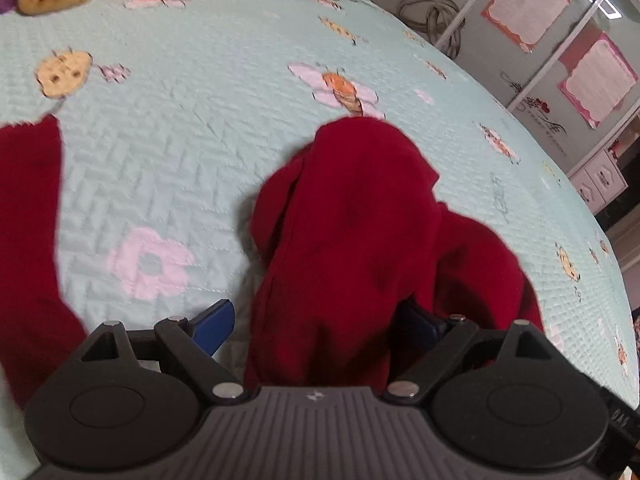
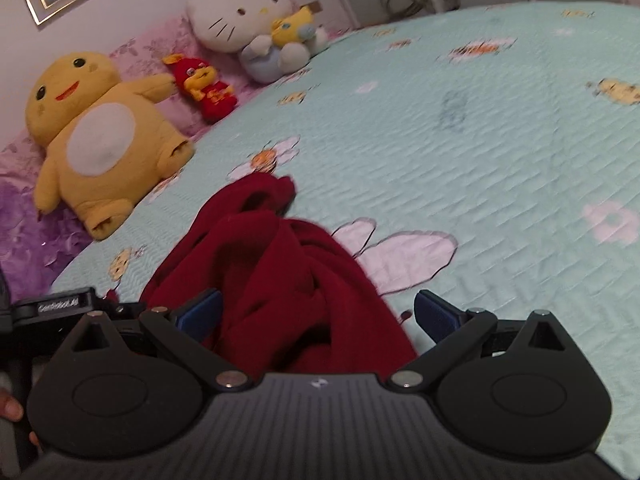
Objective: Fold clothes
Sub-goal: 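Close both grippers on the dark-red sweater's fabric, then lift the dark-red sweater with both grippers and shake it out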
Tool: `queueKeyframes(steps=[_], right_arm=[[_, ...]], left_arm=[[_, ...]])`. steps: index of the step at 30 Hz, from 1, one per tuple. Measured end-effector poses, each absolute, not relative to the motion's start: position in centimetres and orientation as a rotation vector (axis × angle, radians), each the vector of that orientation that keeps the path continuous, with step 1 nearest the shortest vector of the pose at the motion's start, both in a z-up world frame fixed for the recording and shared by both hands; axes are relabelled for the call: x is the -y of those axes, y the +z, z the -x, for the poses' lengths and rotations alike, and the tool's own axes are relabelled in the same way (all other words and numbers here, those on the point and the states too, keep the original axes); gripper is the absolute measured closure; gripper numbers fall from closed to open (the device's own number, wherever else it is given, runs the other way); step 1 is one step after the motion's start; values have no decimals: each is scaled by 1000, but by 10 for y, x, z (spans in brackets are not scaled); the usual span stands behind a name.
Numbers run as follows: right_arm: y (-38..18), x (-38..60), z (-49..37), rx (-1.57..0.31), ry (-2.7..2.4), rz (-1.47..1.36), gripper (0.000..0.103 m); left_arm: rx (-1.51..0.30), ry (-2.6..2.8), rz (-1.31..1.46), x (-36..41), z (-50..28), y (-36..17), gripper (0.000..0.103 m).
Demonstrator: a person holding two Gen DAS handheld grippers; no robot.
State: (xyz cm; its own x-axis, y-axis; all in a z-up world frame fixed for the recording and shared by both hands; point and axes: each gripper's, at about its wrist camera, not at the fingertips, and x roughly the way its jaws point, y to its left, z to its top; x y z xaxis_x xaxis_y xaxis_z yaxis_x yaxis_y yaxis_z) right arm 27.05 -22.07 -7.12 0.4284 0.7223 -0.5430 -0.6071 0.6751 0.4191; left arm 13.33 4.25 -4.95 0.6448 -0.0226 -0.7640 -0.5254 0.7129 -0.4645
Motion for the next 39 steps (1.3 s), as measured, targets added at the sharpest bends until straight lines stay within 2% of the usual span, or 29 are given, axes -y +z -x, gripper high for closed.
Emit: queueKeyframes(steps=[5, 8, 10, 11, 13, 15, 19, 23, 25, 26, 27, 28, 30, 31, 35, 39], right_arm=[[-94, 212, -269, -786, 854, -134, 2], [-96, 208, -264, -754, 892, -109, 5], [-101, 205, -261, -747, 894, -87, 10], [-103, 204, -257, -741, 890, -76, 15], [-102, 202, -251, -740, 858, -45, 20], [-101, 200, -245, -740, 824, -13, 20], [-98, 191, -238, -769, 768, 25, 19], [-96, 184, -234, -791, 750, 42, 20], [-97, 183, -231, -816, 734, 23, 22], [-97, 183, -231, -821, 728, 18, 29], [-96, 183, -229, -824, 720, 10, 33], [-95, 182, -228, -828, 713, 4, 42], [-87, 177, -221, -835, 699, 13, 61], [-81, 175, -216, -835, 691, 20, 78], [-35, 169, -193, -797, 690, 36, 84], [32, 166, -169, -711, 721, 55, 86]], left_arm=[[-791, 263, 784, -45, -142, -70, 9], [-734, 229, 798, -48, -146, -72, 13], [-716, 193, 777, -45, -143, -71, 43], [-709, 176, 767, -40, -142, -70, 46], [-714, 183, 725, -38, -138, -71, 46], [-732, 199, 702, -37, -138, -69, 44], [-783, 221, 713, -43, -145, -65, 33], [-772, 233, 677, -37, -139, -67, 33], [-755, 231, 657, -33, -135, -67, 38], [-744, 228, 656, -33, -132, -67, 50], [-741, 213, 682, -34, -130, -67, 68], [-738, 196, 709, -35, -128, -67, 82], [-753, 205, 703, -37, -126, -55, 88], [-761, 209, 698, -38, -125, -49, 88], [-719, 193, 677, -50, -107, -1, 89], [-607, 163, 654, -69, -77, 69, 89]])
